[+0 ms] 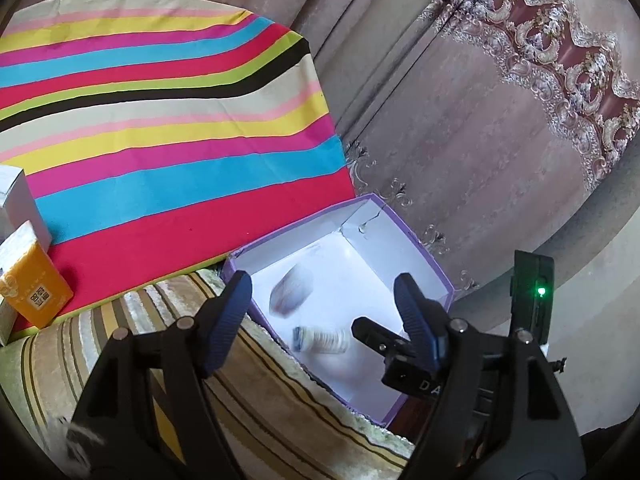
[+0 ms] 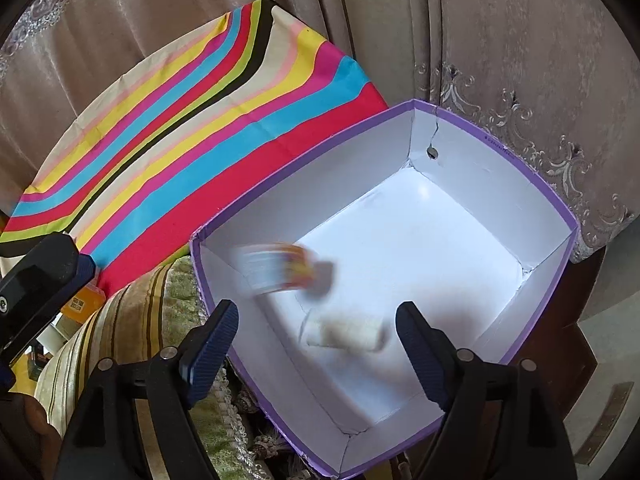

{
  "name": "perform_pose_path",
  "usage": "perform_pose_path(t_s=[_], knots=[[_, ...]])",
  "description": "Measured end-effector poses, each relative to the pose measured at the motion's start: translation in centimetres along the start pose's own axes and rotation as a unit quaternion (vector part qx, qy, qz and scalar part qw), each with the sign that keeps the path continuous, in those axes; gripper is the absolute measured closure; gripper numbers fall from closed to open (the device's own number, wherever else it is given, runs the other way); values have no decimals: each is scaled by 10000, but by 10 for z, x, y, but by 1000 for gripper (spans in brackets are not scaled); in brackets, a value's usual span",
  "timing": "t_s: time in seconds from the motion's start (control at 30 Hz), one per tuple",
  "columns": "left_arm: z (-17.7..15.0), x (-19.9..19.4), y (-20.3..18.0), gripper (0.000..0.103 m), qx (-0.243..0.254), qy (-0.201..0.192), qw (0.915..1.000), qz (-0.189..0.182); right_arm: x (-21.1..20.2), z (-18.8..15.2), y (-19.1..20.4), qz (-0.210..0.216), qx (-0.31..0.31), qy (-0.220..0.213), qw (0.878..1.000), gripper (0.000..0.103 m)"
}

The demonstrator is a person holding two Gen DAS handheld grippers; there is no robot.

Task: Organize objects
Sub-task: 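Carry both boxes into purple-rimmed storage box and open both tools, then withdraw both tools from storage box back over the table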

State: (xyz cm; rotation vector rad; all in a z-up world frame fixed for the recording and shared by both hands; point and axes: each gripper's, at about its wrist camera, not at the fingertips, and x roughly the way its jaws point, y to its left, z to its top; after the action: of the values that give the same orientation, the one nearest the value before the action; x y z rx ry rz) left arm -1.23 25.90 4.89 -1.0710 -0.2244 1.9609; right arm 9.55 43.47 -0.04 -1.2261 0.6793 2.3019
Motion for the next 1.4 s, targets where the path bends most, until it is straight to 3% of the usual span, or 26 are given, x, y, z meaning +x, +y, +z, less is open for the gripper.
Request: perform_pose_path(t_s=[0.37, 0.63, 0.73, 0.9, 1.17, 1.23, 1.33, 1.4], knots=[[-5, -20, -11, 26, 362, -338, 9978, 444, -19, 0, 22, 18, -415, -469, 9980, 18], [-11, -44, -3, 25, 316, -520, 9935, 958, -20, -1, 46, -236, -953, -455, 9941, 18], [-13, -53, -3, 19, 400, -522, 9861, 1528, -22, -3, 54, -259, -1141, -502, 9919, 18], [-19, -69, 3, 19, 419, -588, 9748, 2109, -26, -7, 70, -345, -1473, -618, 9866, 17], [-31, -102, 30, 16, 136, -627, 9669, 2468, -32, -5, 81, -364, -1489, -740, 9854, 17], [-34, -115, 43, 16, -63, -634, 9647, 2555, -33, -6, 87, -486, -1608, -818, 9824, 17], [-41, -137, 60, 16, -251, -777, 9528, 2923, -36, -9, 99, -713, -1851, -945, 9756, 17], [-46, -148, 69, 16, -340, -881, 9534, 2867, -38, -12, 106, -739, -1972, -1014, 9723, 17]])
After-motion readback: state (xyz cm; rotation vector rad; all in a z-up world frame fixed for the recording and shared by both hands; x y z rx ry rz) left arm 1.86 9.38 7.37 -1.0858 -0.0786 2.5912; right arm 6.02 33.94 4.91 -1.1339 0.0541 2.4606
